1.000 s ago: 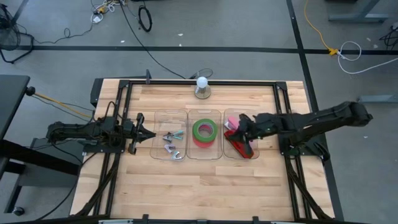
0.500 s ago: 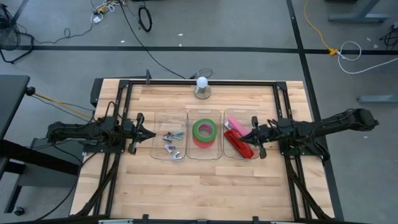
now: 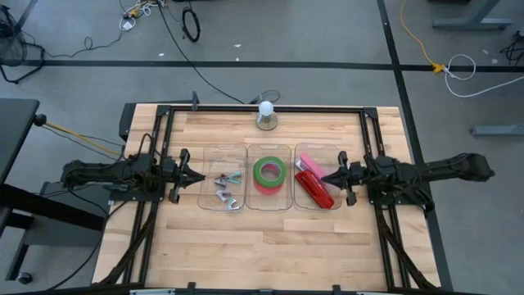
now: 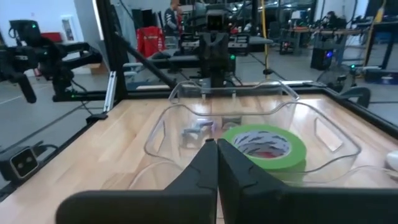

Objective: Pick and place Stapler, Stapler remover, tape
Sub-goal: Return to Home Position

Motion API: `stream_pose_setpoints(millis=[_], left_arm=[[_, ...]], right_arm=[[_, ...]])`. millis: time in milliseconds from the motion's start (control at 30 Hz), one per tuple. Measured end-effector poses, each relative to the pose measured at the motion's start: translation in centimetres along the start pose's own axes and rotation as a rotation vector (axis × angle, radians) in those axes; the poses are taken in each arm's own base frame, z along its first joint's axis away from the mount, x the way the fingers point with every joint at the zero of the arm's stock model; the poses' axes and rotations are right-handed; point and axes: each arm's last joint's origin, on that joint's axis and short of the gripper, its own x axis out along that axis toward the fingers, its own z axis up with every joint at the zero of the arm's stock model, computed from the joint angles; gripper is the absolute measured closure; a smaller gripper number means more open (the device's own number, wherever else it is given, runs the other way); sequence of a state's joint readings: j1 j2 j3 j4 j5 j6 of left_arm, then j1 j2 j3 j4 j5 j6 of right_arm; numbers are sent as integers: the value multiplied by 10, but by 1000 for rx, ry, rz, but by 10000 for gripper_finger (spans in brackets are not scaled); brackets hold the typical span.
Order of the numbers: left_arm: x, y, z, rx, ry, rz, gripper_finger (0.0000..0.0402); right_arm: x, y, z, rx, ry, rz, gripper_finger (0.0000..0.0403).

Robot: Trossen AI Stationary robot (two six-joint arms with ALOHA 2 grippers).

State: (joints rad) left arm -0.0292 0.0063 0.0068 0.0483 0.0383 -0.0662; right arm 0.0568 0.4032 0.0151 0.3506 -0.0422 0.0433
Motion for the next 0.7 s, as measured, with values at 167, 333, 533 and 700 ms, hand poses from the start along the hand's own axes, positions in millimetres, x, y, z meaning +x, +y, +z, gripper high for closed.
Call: stream_pose_setpoints(millis=[167, 333, 533, 700], left_arm=[[0, 0, 0, 0, 0, 0, 376], [0, 0, 0, 0, -1, 0, 376], [0, 0, 0, 0, -1, 0, 376], [0, 0, 0, 0, 0, 0, 376]], right_arm=[[-5, -3, 5, -3, -46, -28, 401], [-10, -6, 2, -22, -24, -55, 401], [-16, -9, -2, -29, 9, -88, 401], [-21, -9, -3, -36, 16, -95, 401]])
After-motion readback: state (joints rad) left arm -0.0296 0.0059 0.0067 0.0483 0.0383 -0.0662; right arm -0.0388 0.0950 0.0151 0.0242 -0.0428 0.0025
